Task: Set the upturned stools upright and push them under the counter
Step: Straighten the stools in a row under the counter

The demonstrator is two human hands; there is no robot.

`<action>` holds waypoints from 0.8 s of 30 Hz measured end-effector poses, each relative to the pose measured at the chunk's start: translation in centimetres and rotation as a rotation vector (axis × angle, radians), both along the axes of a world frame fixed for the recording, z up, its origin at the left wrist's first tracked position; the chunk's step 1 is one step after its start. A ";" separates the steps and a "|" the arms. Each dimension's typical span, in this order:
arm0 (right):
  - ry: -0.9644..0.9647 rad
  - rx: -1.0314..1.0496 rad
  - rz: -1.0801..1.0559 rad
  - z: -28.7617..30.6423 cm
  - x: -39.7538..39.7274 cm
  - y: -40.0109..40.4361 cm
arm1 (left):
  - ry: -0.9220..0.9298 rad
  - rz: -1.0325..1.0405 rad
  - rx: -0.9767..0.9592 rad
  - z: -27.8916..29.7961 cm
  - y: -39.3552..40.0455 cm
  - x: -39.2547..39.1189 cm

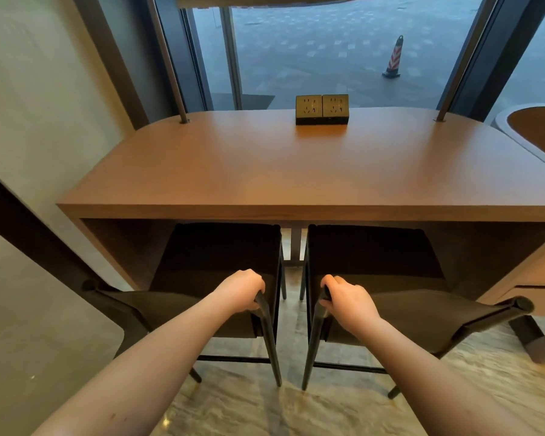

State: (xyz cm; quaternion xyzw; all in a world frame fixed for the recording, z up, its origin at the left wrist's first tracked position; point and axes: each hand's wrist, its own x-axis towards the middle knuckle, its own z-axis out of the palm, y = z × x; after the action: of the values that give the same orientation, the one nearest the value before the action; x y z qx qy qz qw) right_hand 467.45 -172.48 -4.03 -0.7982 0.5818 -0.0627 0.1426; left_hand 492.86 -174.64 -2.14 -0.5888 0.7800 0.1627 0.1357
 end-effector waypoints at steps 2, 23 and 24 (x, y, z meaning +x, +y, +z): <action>0.002 0.008 0.000 0.1 0.0 0.0 | 0.002 0.004 0.000 0.0 0.0 -0.3; 0.192 -0.132 -0.072 -0.1 -11.0 1.3 | 0.140 -0.252 -0.073 -1.0 -0.4 -12.6; 0.211 -0.137 -0.083 0.0 -12.6 1.4 | 0.132 -0.261 -0.068 -1.1 -0.4 -14.0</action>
State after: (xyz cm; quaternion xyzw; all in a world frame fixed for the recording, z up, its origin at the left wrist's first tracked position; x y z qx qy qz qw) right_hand 454.81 -171.08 -4.01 -0.7835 0.6205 -0.0236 0.0231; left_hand 478.85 -175.07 -3.28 -0.4746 0.8622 0.1556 0.0843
